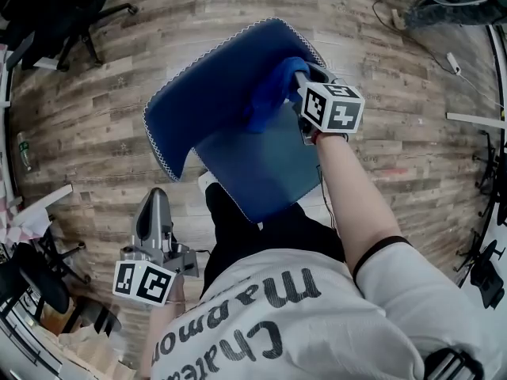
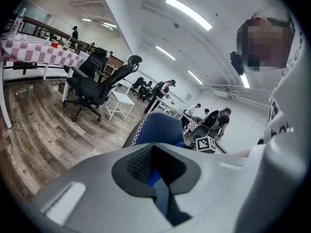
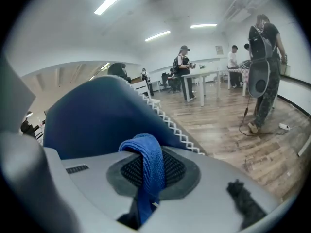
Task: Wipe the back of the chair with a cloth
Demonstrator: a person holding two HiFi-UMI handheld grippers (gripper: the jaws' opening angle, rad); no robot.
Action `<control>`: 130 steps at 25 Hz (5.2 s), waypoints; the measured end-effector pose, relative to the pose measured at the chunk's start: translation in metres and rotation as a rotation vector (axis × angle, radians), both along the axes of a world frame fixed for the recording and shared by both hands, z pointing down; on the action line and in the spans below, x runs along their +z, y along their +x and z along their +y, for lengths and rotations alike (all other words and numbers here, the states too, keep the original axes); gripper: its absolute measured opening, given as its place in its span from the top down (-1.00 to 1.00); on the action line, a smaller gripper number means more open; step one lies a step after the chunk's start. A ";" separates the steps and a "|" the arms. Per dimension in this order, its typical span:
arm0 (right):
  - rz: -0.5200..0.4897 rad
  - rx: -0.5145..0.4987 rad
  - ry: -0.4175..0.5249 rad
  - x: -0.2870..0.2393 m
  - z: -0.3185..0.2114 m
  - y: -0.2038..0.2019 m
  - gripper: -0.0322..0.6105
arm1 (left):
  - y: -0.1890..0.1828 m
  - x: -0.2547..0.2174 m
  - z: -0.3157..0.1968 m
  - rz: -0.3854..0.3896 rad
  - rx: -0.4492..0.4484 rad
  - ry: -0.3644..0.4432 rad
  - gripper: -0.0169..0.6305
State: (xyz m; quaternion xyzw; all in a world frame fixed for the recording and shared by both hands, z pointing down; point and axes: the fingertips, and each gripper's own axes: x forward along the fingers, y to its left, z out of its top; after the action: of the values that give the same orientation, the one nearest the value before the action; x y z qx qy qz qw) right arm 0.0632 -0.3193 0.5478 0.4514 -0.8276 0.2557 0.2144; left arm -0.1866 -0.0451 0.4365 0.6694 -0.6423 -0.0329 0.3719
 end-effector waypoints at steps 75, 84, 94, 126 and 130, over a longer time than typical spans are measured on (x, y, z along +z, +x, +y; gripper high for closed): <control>0.140 -0.199 0.051 0.037 0.009 -0.002 0.75 | 0.019 0.047 0.000 0.039 0.133 -0.070 0.94; 0.148 -0.083 0.084 0.019 0.005 0.037 0.75 | 0.021 0.049 -0.003 0.028 0.152 -0.072 0.94; 0.000 -0.357 -0.088 0.048 0.134 -0.083 0.75 | 0.037 0.061 0.002 0.063 0.193 -0.088 0.94; 0.049 -0.455 -0.066 0.066 0.123 -0.150 0.75 | 0.047 0.087 -0.001 0.128 0.219 -0.159 0.94; 0.104 -0.335 -0.056 0.075 0.086 -0.107 0.75 | 0.052 0.091 -0.002 0.143 0.221 -0.174 0.94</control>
State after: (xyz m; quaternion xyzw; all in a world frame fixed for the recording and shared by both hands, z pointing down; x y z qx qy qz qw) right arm -0.0437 -0.2333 0.6224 0.3138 -0.8714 0.2157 0.3091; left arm -0.1348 -0.0475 0.5272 0.6971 -0.5371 0.0165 0.4746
